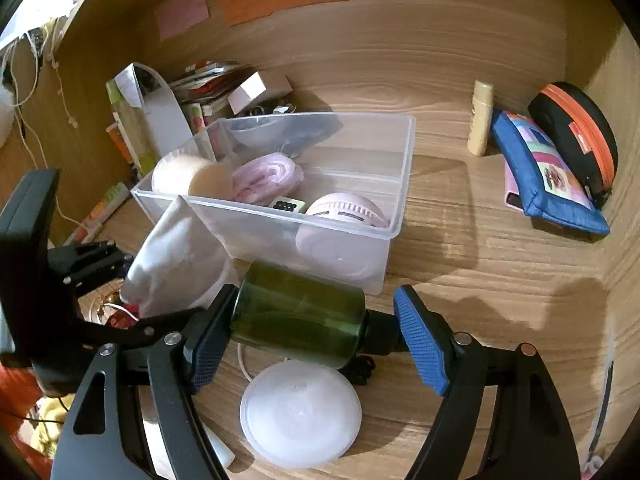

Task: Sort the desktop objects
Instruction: 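Grasp the white drawstring pouch with the left tool while the right tool grasps the green bottle, then carry the white pouch and green bottle over the clear box and release them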

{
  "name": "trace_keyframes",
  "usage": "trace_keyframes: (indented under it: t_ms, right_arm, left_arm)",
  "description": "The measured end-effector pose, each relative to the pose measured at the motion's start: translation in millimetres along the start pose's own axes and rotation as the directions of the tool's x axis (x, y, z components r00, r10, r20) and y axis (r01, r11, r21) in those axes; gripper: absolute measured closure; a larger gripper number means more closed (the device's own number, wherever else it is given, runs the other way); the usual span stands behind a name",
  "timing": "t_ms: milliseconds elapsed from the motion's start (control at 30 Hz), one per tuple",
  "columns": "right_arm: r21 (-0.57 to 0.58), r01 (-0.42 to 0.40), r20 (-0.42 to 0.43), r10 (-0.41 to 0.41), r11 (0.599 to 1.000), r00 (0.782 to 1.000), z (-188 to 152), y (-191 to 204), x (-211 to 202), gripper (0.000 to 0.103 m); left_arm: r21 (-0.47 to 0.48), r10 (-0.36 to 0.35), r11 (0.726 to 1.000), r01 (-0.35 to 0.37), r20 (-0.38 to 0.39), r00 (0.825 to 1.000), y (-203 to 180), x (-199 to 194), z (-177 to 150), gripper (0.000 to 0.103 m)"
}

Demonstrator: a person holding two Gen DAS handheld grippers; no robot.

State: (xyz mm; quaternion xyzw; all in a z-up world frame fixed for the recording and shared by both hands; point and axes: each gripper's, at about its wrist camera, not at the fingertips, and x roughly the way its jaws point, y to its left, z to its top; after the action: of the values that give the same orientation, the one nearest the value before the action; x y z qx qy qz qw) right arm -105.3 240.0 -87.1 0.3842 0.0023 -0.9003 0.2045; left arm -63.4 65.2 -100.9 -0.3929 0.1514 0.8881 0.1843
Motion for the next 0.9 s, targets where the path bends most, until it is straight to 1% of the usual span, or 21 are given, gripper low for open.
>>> trace_keyframes:
  t_ms: [67,100,200,300,467,667,900]
  right_arm:
    - [0.009,-0.003,0.006,0.003,1.0,1.0,-0.8,-2.5,-3.5,0.027]
    - [0.013,-0.004,0.009,0.004,1.0,1.0,-0.7,-3.5,-5.4,0.027]
    - [0.025,-0.005,0.026,0.004,1.0,1.0,0.2,-6.6,-12.2,0.027]
    - [0.039,-0.007,0.044,0.005,0.999,0.999,2.2,-9.7,-19.1,0.027]
    - [0.055,-0.01,0.074,0.006,0.998,0.997,5.6,-14.0,-31.2,0.027]
    - [0.059,-0.011,0.108,0.004,0.998,0.994,10.4,-14.2,-43.6,0.027]
    - [0.046,-0.02,0.136,0.014,0.999,0.991,19.5,-8.0,-50.4,0.027]
  left_arm:
    - [-0.028,-0.026,0.999,0.026,0.007,1.0,5.0,-2.9,0.6,0.064]
    - [-0.053,-0.039,0.998,0.04,0.011,0.999,9.7,-4.1,1.7,0.071]
    - [-0.129,-0.074,0.989,0.076,0.016,0.997,24.0,-6.2,3.9,0.072]
    - [-0.202,-0.111,0.972,0.117,0.039,0.993,35.8,-10.6,5.9,0.072]
    - [-0.279,-0.139,0.946,0.164,0.108,0.984,52.1,-34.2,4.3,0.072]
    - [-0.306,-0.108,0.938,0.162,0.187,0.976,64.1,-65.5,5.9,0.072]
    - [-0.316,-0.034,0.941,0.119,0.261,0.965,77.5,-97.8,4.5,0.072]
